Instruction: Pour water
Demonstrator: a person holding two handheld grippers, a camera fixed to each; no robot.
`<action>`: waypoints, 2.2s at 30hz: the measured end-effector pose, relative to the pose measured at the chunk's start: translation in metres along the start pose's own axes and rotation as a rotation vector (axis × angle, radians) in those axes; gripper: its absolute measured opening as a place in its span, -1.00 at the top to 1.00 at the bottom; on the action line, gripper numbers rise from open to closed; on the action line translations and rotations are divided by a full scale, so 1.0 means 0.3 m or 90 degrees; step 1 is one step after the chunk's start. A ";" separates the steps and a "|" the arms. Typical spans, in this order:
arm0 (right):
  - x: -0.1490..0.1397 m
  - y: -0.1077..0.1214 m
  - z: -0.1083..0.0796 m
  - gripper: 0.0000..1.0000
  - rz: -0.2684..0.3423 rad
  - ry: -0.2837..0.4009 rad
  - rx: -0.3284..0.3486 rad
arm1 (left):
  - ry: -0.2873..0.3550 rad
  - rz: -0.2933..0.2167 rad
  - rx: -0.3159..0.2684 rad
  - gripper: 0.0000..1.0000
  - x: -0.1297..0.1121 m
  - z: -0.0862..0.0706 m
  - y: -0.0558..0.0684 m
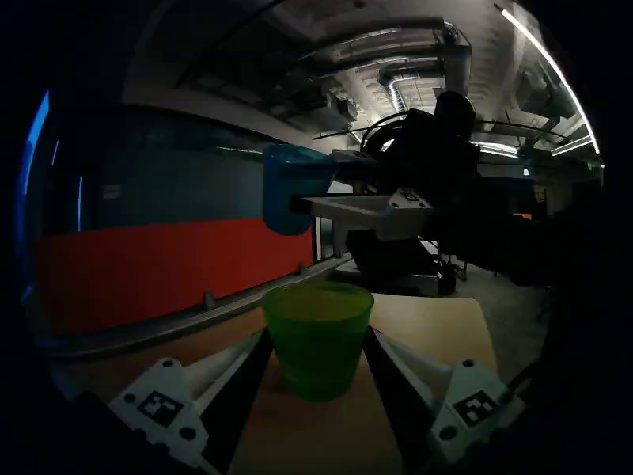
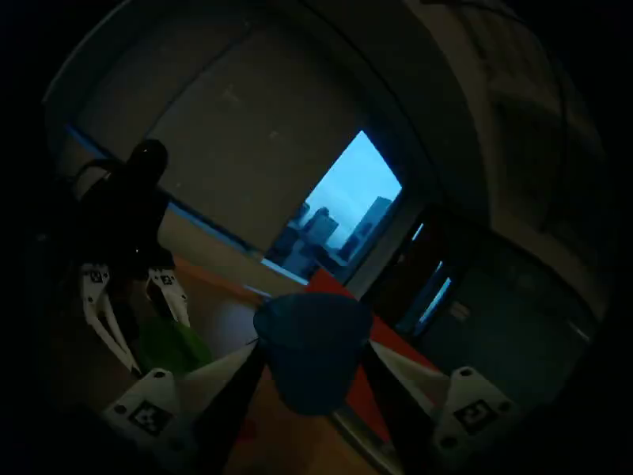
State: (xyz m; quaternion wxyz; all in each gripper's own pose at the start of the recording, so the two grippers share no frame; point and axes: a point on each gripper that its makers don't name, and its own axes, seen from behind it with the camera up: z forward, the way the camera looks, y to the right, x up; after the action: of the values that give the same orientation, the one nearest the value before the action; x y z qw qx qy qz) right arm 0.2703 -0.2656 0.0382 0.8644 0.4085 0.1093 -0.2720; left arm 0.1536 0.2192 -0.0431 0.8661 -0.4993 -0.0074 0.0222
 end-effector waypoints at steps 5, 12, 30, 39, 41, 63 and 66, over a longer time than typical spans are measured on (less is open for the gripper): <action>-0.007 -0.017 -0.008 -0.94 0.075 -0.001 0.007 | -0.001 0.000 0.002 -0.61 0.000 -0.004 -0.004; -0.019 -0.026 -0.012 -0.94 0.195 -0.009 0.019 | -0.001 -0.001 0.004 -0.62 0.001 -0.007 -0.005; -0.041 -0.032 -0.023 -0.93 0.340 -0.024 0.038 | -0.007 -0.001 0.006 -0.62 0.003 -0.006 -0.018; -0.050 -0.035 -0.029 -0.93 0.339 -0.029 0.040 | -0.016 -0.004 0.013 -0.61 -0.004 -0.005 -0.032; -0.067 -0.041 -0.033 -0.93 0.339 -0.032 0.040 | -0.023 -0.005 0.013 -0.61 -0.014 -0.006 -0.034; -0.245 -0.141 -0.083 -0.93 0.321 -0.074 0.068 | -0.126 0.005 0.014 -0.62 -0.193 -0.007 -0.057; -0.278 -0.166 -0.089 -0.93 0.315 -0.081 0.078 | -0.142 0.008 0.015 -0.62 -0.224 -0.004 -0.062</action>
State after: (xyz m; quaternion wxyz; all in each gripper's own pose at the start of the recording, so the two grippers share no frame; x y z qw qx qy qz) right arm 0.1743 -0.2393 0.0230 0.8835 0.4563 -0.0654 -0.0835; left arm 0.0871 0.2058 -0.0270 0.8656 -0.4834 -0.1004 0.0835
